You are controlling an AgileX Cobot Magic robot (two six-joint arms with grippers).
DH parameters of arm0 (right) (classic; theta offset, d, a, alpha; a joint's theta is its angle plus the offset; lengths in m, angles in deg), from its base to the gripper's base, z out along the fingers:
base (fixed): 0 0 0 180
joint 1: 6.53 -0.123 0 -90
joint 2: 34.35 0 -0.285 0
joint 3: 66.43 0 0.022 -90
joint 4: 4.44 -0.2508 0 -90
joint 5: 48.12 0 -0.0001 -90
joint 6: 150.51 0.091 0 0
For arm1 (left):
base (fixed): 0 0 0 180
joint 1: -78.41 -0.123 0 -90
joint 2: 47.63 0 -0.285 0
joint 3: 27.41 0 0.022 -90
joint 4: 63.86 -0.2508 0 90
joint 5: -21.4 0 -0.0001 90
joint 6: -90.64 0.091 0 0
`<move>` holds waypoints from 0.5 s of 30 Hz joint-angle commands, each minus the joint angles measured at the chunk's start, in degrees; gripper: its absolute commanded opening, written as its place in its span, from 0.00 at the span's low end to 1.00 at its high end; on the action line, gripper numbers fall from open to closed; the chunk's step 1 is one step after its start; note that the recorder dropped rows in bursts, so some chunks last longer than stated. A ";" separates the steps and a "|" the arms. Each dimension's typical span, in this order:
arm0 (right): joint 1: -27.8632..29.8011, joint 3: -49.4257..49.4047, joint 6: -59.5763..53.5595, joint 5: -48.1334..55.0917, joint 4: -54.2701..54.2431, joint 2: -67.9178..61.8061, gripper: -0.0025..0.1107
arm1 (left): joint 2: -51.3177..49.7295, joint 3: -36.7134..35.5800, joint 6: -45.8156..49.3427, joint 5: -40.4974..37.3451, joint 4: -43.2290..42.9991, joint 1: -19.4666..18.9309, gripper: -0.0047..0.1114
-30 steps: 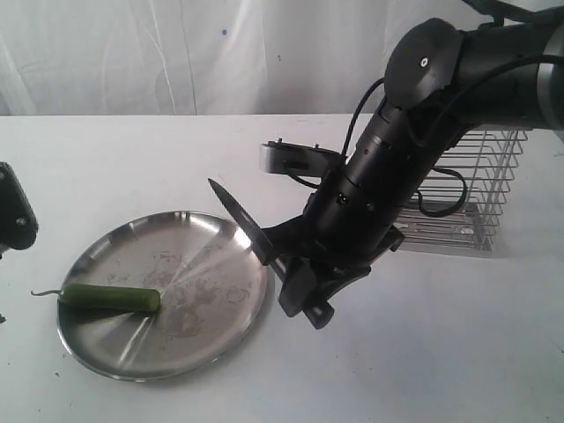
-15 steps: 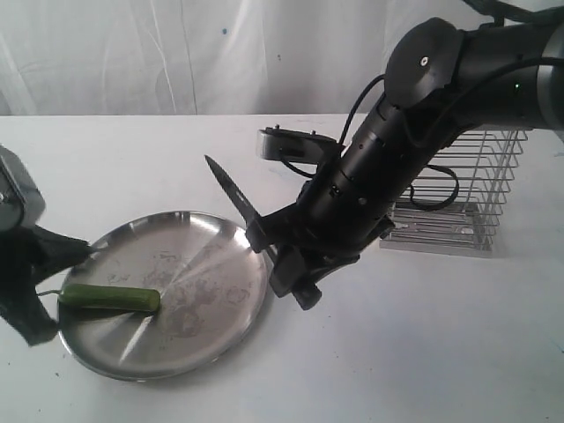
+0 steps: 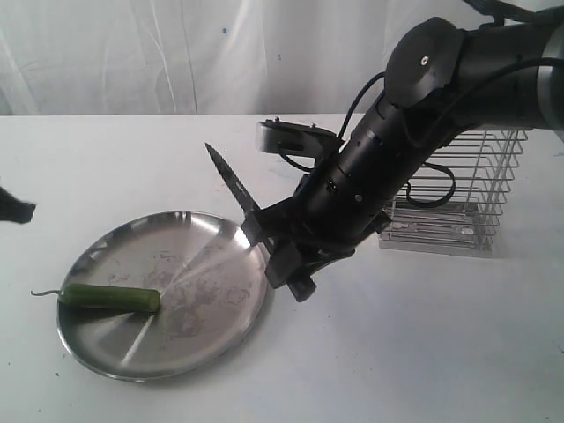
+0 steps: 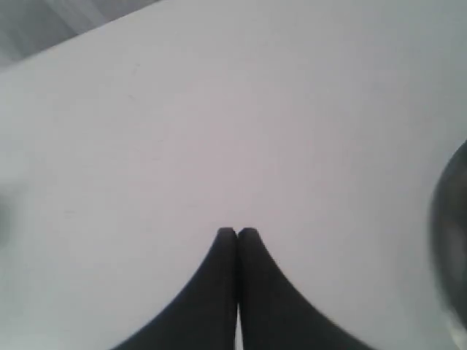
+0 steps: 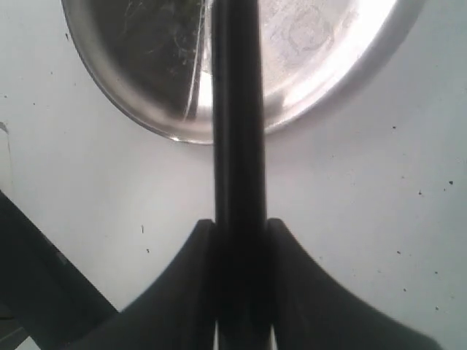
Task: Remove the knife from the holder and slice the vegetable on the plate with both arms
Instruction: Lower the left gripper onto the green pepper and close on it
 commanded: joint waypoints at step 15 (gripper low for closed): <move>0.41 0.21 -9.54 -4.13 -3.05 0.55 0.02 | 6.52 -1.38 89.71 -56.60 88.94 12.69 0.04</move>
